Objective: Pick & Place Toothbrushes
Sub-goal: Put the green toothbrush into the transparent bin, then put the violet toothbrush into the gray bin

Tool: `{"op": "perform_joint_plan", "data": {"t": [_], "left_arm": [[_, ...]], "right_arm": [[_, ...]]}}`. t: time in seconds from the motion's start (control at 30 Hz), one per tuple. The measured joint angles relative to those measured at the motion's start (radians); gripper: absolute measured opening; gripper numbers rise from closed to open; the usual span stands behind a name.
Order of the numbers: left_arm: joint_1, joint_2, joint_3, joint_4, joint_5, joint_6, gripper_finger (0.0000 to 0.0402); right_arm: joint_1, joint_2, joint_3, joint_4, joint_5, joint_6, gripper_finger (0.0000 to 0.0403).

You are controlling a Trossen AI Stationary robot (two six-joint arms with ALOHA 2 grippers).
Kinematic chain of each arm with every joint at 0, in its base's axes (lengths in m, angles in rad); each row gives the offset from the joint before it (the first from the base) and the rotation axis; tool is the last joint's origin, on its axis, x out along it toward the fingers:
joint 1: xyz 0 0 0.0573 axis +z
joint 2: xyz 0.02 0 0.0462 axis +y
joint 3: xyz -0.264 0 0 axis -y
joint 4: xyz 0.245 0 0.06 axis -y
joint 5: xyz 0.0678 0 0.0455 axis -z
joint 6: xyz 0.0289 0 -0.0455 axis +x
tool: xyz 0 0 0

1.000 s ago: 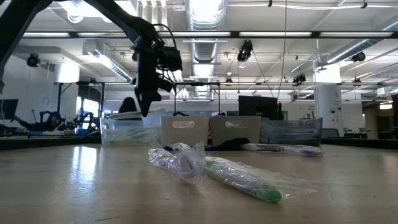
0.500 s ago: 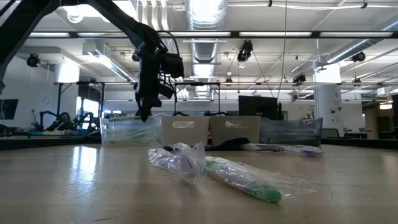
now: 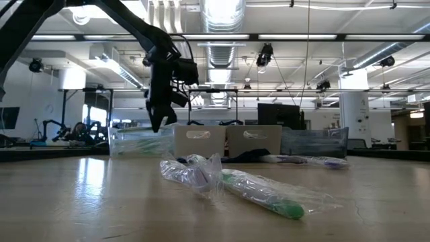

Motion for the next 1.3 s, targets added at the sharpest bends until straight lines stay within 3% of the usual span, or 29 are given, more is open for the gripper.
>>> {"op": "perform_joint_plan", "data": {"t": [0.5,0.93,1.3], "left_arm": [[0.000,0.000,-0.078,0.083,0.026,0.023,0.0027],[-0.002,0.000,-0.070,0.044,-0.006,0.064,0.0152],[-0.015,-0.021,0.066,-0.199,-0.053,0.002,0.0175]], "right_arm": [[0.000,0.000,-0.004,-0.003,-0.001,0.000,0.0215],[0.000,0.000,-0.006,-0.008,-0.001,0.000,0.0199],[0.000,0.000,-0.006,-0.007,-0.001,0.000,0.0171]]}}
